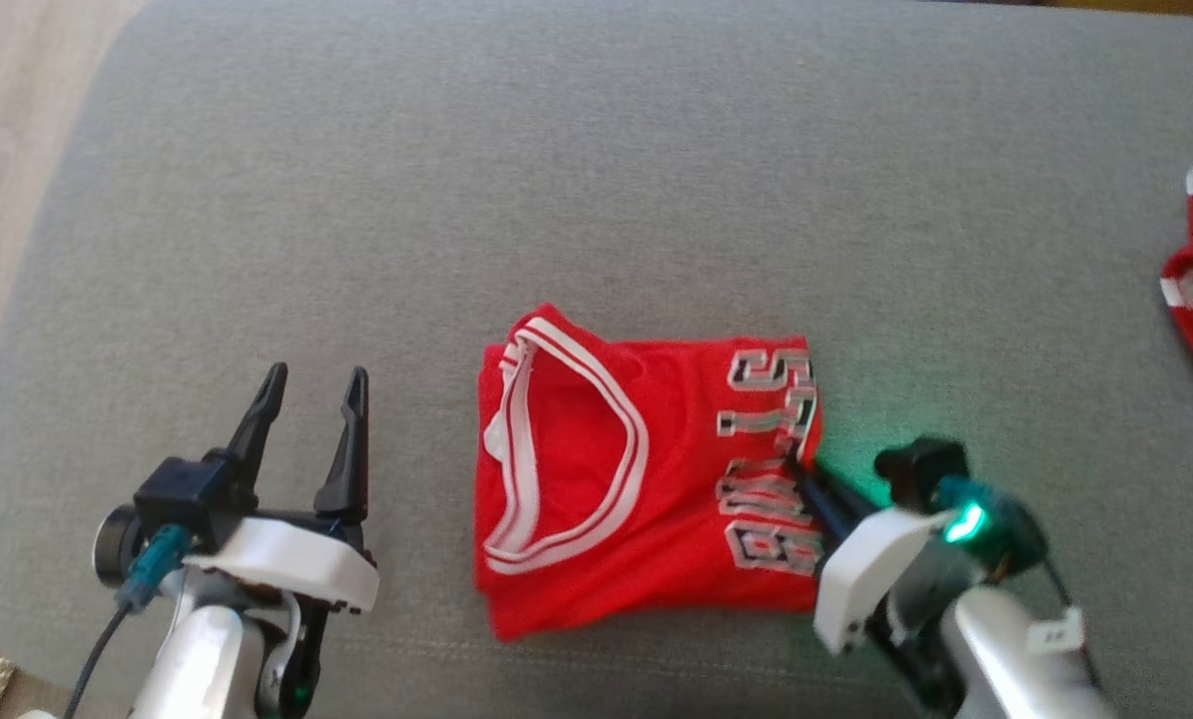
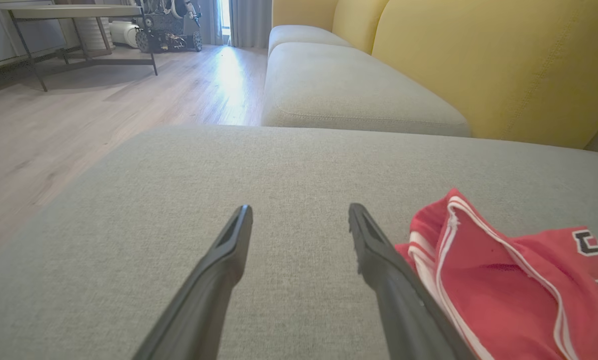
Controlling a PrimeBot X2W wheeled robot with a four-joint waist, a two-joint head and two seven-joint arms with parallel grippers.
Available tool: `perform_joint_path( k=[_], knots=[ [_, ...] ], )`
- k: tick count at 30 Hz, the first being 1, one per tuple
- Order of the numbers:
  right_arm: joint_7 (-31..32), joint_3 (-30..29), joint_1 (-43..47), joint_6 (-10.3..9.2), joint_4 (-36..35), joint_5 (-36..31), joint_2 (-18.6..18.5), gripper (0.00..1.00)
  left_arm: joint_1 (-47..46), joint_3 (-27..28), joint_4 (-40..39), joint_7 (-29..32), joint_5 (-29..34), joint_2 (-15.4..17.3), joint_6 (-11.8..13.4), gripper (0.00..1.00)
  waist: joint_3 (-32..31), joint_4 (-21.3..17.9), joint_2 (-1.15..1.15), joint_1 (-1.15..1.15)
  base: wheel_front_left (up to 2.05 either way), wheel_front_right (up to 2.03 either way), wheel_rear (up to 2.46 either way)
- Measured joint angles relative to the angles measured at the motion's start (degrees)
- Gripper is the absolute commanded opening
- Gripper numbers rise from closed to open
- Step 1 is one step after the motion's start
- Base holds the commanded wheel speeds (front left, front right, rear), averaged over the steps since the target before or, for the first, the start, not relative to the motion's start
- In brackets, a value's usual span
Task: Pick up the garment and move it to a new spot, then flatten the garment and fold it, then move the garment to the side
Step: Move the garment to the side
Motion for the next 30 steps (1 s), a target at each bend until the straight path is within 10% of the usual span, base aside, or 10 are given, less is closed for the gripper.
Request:
perform_joint_path(
  k=[30],
  knots=[
    [7.67,-20.03,-21.78,0.00,-13.26,-4.59,-32.41,0.00,-6.94,-1.15,-5.06,-0.29,1.21,2.16,-1.26,1.00,10.66,-14.07,0.00,0.00,0.00,0.00,0.00]
  ],
)
